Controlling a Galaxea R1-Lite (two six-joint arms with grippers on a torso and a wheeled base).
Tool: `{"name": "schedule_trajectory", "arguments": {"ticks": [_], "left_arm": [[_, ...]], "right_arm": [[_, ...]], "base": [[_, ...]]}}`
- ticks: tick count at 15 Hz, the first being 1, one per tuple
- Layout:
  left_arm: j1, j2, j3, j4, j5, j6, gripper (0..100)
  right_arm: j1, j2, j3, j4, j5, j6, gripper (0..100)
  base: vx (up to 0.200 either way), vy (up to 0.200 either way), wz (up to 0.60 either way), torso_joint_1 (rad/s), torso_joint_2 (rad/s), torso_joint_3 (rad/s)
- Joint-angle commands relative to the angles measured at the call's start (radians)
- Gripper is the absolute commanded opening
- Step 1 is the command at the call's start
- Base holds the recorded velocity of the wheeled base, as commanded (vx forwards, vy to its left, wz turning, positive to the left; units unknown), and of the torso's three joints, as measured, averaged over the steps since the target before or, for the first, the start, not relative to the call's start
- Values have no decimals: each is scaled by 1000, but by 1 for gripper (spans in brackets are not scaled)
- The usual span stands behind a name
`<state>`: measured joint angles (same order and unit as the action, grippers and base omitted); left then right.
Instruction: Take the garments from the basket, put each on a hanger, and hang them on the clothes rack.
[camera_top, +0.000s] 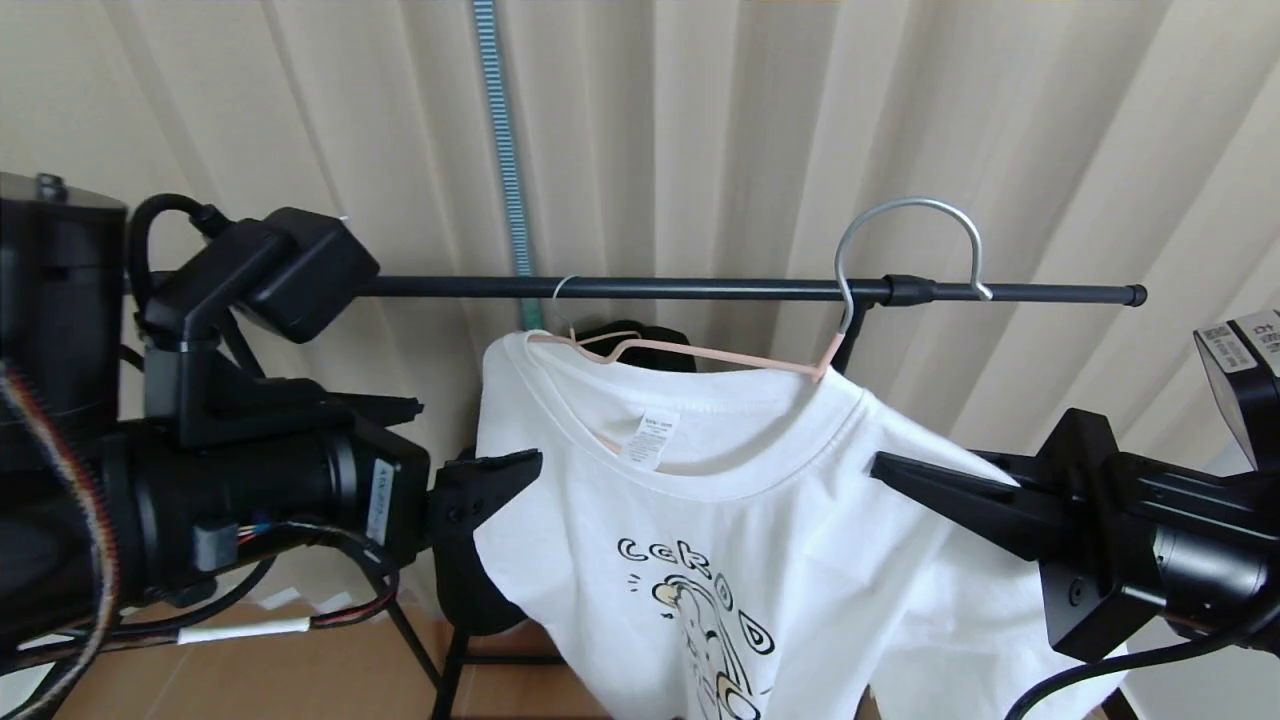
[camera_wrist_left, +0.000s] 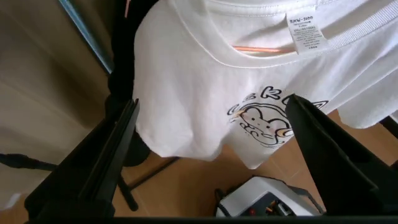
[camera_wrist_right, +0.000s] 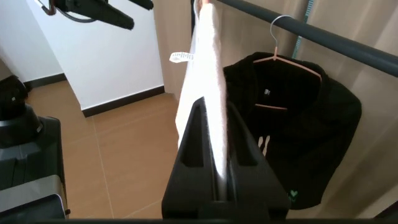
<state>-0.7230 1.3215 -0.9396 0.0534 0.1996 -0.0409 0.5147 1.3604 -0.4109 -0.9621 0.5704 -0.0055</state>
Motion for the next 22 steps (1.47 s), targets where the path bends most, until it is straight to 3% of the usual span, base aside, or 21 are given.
{"name": "schedule_trajectory", "arguments": {"ticks": [1, 2, 6, 16, 17, 22], "left_arm": [[-19, 96, -35, -3, 41, -31, 100], [-29, 139, -71, -4, 89, -79, 100], [-30, 212, -136, -7, 198, -142, 100], [-21, 222, -142, -44, 221, -155, 100], [-21, 222, -142, -44, 222, -159, 0], [-26, 217, -139, -43, 224, -157, 0]], "right_arm": [[7, -1, -2, -1, 0, -1, 0], [7, -3, 0, -1, 0, -2, 0], [7, -6, 3, -3, 0, -4, 0], [7, -11, 9, -9, 2, -2, 0], [7, -12, 9, -9, 2, -2, 0], [7, -7, 7, -9, 2, -4, 0]], "base": [[0, 0, 0, 0, 0, 0], [0, 0, 0, 0, 0, 0], [0, 0, 0, 0, 0, 0], [0, 0, 0, 0, 0, 0], [0, 0, 0, 0, 0, 0], [0, 0, 0, 0, 0, 0]]}}
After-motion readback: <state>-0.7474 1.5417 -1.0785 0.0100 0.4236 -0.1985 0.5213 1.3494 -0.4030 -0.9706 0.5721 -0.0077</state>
